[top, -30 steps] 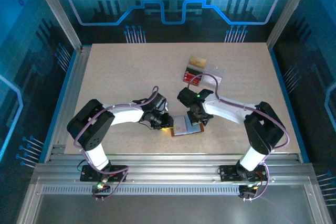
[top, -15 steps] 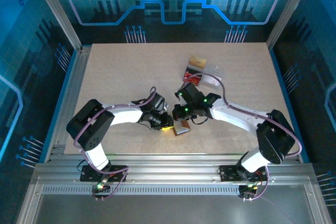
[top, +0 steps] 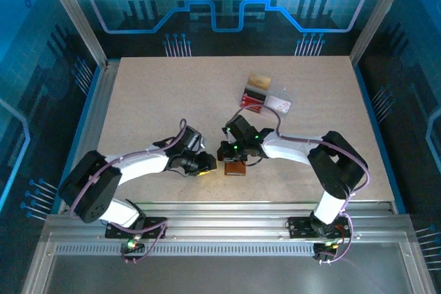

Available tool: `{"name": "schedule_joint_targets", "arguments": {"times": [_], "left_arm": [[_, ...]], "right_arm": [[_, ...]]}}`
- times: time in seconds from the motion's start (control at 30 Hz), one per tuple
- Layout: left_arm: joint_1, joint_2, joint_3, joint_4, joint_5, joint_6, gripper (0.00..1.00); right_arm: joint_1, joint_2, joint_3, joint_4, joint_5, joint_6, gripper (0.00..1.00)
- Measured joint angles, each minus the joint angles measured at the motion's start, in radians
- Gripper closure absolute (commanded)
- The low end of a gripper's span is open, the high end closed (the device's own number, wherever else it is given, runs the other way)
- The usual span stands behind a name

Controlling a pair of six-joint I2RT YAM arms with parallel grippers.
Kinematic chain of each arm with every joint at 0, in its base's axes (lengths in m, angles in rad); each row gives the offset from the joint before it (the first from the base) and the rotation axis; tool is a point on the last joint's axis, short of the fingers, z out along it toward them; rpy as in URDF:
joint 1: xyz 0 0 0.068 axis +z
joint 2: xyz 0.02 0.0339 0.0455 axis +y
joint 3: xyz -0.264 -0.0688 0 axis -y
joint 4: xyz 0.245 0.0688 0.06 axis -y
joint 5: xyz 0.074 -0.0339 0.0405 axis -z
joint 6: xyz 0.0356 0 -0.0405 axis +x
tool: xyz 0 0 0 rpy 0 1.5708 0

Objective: Put the credit cards into the card holder

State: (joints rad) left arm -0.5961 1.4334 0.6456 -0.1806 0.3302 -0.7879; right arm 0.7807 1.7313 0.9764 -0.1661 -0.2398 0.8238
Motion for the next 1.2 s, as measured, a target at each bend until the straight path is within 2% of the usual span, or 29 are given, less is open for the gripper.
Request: {"name": "schedule_joint_targets", "arguments": {"times": [0.07,0.13,0.23,0.3,0.33,0.4,0.53,0.73,0.8,0.87,0.9,1.03,1.1,1.2], "left_arm": [[0.005,-0.06,-0.006,-0.031,-0.02,0.001,0.62],[0.013,-0.115,-0.008,-0.063,-0.04,0.001,0.61],[0.025,-0.197,-0.008,-0.113,-0.067,0.004,0.59],[0.03,-0.234,-0.008,-0.148,-0.08,0.009,0.58],[0.031,-0.245,-0.007,-0.163,-0.084,0.012,0.57],[0.031,-0.264,0.004,-0.201,-0.09,0.024,0.57],[0.035,-0.276,0.055,-0.24,-0.09,0.038,0.58],[0.016,-0.261,0.128,-0.275,-0.092,0.054,0.57],[-0.011,-0.229,0.174,-0.288,-0.097,0.061,0.58],[-0.049,-0.168,0.242,-0.294,-0.099,0.069,0.58],[-0.067,-0.135,0.276,-0.295,-0.099,0.075,0.59],[-0.133,0.032,0.433,-0.293,-0.099,0.095,0.64],[-0.154,0.116,0.499,-0.287,-0.098,0.109,0.67],[-0.169,0.222,0.559,-0.282,-0.091,0.115,0.7]], "right_arm": [[0.013,0.027,0.003,-0.001,0.005,0.0,0.95],[0.025,0.048,0.014,-0.013,0.011,-0.004,0.88],[0.035,0.051,0.052,-0.058,0.019,-0.031,0.72],[0.035,0.051,0.111,-0.116,0.012,-0.056,0.56],[0.034,0.051,0.139,-0.144,0.009,-0.071,0.51],[0.034,0.05,0.212,-0.223,0.014,-0.111,0.45],[0.008,0.003,0.247,-0.329,0.003,-0.163,0.37],[-0.07,-0.223,0.188,-0.381,-0.045,-0.201,0.35],[-0.119,-0.306,0.136,-0.388,-0.05,-0.205,0.39],[-0.179,-0.367,0.073,-0.399,-0.049,-0.212,0.49],[-0.205,-0.381,0.048,-0.406,-0.047,-0.214,0.56],[-0.28,-0.393,-0.07,-0.417,-0.037,-0.224,0.69],[-0.301,-0.393,-0.121,-0.421,-0.038,-0.229,0.72],[-0.322,-0.392,-0.164,-0.424,-0.037,-0.235,0.71]]}}
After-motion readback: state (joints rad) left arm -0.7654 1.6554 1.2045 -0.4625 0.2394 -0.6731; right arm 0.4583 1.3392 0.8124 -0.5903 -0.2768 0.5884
